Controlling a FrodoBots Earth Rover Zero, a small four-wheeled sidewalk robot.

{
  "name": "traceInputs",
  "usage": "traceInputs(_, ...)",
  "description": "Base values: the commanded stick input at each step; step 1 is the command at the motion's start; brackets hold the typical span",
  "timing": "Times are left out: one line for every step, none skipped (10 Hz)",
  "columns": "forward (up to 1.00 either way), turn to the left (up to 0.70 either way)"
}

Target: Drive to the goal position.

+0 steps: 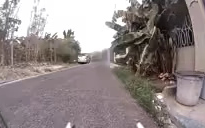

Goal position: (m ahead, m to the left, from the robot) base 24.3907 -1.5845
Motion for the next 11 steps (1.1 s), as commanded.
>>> traceInputs(0.11,0.01)
traceInputs(0.11,0.01)
traceInputs(0.1,0.01)
traceInputs(0.09,0.01)
traceInputs(0.09,0.01)
traceInputs(0.09,0.01)
traceInputs(0.09,0.01)
traceInputs(0.1,0.01)
traceInputs(0.09,0.01)
traceInputs(0.1,0.01)
traceInputs(0.1,0.01)
